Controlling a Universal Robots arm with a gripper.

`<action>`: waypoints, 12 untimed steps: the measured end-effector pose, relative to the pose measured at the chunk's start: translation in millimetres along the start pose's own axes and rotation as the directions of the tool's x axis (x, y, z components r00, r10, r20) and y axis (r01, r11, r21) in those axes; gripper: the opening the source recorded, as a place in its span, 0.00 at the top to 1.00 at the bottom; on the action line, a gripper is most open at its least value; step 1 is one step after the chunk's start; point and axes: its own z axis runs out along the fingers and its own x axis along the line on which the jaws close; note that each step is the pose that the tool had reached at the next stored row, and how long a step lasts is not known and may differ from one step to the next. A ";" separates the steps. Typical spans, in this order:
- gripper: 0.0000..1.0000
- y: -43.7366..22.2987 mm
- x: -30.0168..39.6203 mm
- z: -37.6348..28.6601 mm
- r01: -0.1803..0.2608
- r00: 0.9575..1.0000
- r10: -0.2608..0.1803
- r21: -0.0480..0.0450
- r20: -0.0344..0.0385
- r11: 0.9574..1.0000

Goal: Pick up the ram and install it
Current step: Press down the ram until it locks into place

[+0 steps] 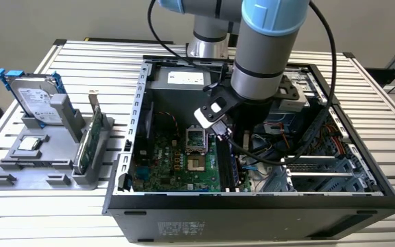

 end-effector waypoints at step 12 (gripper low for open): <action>1.00 -0.3 0.3 6.1 0.000 1.000 0.000 0.000 0.000 1.000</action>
